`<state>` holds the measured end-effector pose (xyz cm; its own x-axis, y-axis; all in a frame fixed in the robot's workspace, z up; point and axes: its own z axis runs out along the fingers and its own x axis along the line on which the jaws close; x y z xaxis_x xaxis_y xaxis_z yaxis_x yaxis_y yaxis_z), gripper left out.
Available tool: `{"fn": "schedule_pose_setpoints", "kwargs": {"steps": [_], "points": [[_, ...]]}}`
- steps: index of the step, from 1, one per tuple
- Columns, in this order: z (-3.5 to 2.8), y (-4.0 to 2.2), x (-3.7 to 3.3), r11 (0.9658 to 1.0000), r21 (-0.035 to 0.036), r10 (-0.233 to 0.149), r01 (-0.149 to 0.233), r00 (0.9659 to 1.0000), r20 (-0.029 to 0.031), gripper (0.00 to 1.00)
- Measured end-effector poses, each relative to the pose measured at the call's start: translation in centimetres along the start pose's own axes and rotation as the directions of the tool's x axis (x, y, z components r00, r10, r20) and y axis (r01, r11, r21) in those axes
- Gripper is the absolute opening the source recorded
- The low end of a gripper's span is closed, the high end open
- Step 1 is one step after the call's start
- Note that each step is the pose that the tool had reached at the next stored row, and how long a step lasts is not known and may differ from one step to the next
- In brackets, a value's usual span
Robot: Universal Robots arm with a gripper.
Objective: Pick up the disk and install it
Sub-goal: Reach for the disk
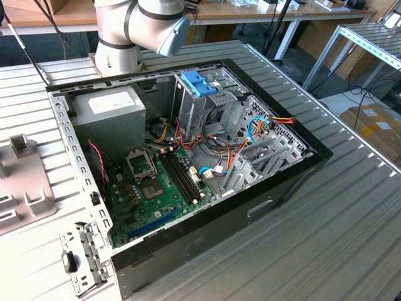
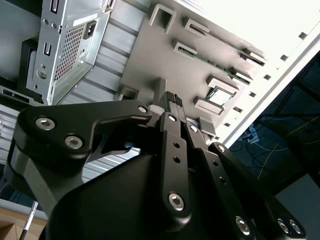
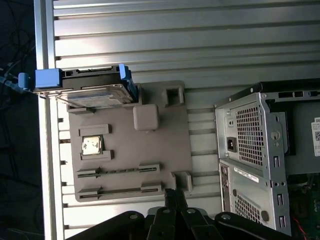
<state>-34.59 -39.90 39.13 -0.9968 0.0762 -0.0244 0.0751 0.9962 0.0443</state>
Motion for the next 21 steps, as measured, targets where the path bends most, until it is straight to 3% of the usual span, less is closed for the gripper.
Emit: {"fn": "schedule_pose_setpoints", "kwargs": {"steps": [21], "points": [[0.00,-0.07,0.93,1.0000,0.0000,0.000,0.000,1.0000,0.0000,0.11]]}}
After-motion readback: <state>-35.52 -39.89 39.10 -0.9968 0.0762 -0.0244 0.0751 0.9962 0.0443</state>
